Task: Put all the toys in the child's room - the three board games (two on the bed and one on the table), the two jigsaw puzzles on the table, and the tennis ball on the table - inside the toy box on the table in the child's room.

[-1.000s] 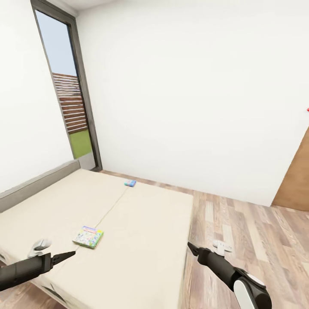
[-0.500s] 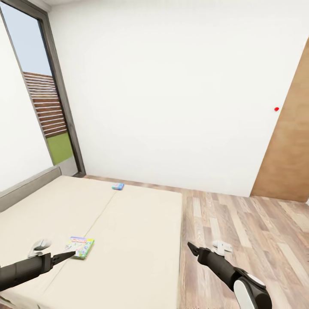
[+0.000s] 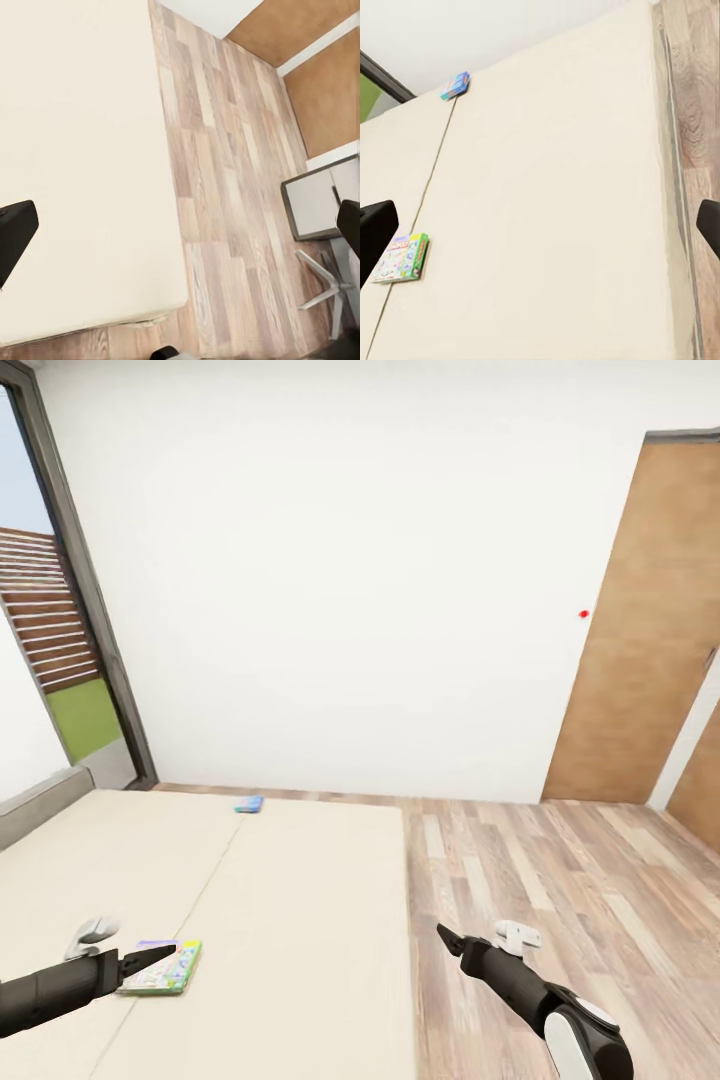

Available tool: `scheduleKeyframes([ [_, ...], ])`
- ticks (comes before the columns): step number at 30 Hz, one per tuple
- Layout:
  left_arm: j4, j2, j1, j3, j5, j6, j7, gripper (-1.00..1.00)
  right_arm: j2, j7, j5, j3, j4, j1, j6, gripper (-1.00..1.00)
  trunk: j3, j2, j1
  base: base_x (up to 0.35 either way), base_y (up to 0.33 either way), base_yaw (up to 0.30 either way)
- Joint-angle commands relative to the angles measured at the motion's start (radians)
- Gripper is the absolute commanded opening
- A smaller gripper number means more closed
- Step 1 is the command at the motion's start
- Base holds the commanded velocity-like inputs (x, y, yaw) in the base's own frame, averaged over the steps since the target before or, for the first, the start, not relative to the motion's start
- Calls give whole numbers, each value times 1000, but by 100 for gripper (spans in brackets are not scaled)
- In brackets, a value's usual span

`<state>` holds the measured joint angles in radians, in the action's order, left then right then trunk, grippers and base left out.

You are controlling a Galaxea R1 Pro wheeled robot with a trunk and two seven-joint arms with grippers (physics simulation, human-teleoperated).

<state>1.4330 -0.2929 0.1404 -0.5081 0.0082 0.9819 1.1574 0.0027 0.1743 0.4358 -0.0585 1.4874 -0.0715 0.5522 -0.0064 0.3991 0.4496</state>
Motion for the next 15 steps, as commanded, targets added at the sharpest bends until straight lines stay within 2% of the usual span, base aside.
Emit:
scheduleKeyframes([
  [1,0,0,0,-1,0,9,4,100,0,3,3,-1,1,-1,6,100,0,1,0,0,262,-273],
  [7,0,-1,0,-1,0,9,4,100,0,4,3,-2,1,-1,6,100,2,1,0,0,270,-186],
  [15,0,0,0,-1,0,9,4,100,2,4,2,-1,2,-1,6,100,2,1,0,0,277,-44],
])
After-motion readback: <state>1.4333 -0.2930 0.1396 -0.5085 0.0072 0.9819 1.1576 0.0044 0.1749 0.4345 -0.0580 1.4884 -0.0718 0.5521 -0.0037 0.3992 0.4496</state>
